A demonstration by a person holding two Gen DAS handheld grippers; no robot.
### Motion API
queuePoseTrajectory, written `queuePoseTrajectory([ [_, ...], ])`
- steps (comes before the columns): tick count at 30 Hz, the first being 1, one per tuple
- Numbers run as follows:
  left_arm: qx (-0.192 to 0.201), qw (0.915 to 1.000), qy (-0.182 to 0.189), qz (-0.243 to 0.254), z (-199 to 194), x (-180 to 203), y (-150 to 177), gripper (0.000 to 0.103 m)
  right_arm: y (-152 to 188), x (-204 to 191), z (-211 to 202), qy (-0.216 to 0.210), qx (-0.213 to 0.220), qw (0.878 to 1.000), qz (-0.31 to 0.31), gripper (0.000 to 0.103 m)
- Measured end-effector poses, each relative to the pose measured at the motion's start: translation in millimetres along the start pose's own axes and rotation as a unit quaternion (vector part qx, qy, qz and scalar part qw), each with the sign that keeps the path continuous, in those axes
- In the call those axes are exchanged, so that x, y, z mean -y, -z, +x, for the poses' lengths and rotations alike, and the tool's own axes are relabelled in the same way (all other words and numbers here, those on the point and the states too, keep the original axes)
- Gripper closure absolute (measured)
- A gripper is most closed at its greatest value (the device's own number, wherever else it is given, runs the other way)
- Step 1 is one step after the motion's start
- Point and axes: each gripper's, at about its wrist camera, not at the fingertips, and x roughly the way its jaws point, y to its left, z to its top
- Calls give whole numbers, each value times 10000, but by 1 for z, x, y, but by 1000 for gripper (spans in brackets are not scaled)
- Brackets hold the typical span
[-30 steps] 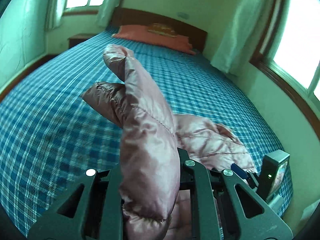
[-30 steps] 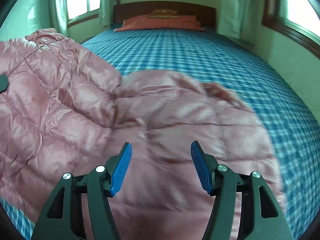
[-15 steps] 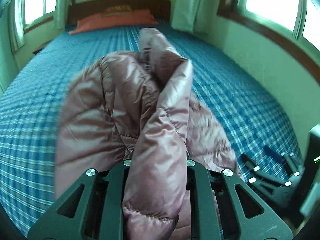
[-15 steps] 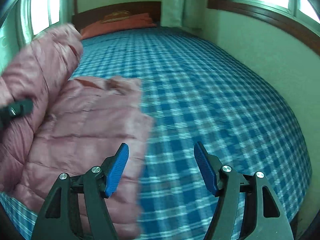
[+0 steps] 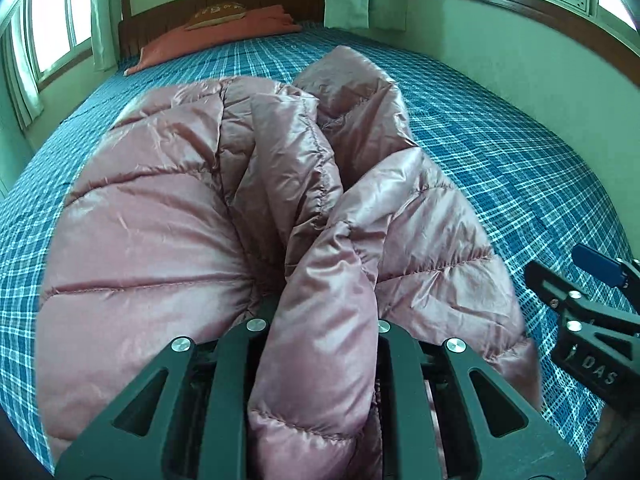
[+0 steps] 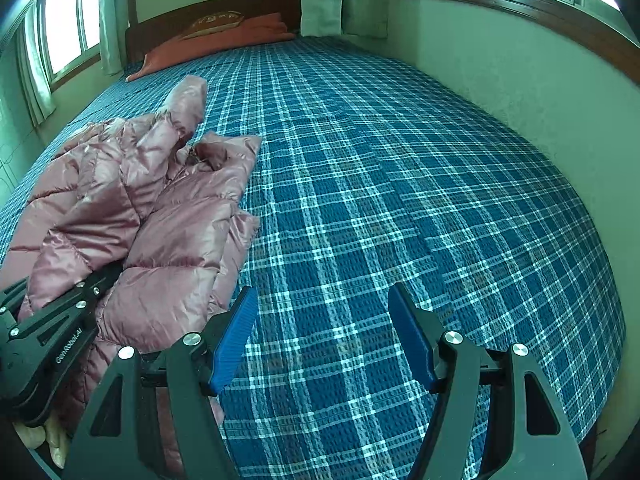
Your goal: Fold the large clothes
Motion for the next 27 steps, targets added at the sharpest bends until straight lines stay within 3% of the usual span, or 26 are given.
queuePoseTrajectory([
  [9, 331, 9989, 328, -94, -43, 0, -1, 62, 5, -8, -19, 39, 102, 9999, -37, 36],
  [16, 599, 9969, 495, -112, -82, -6, 6, 61, 18, -16, -34, 71, 125, 9999, -85, 36],
  [25, 766, 9955, 448, -345, -118, -36, 22, 60, 30, -38, -56, 36, 250, 9994, -228, 36],
  [27, 801, 9950, 412, -441, -125, -46, 26, 54, 31, -44, -60, 8, 271, 9993, -270, 36],
])
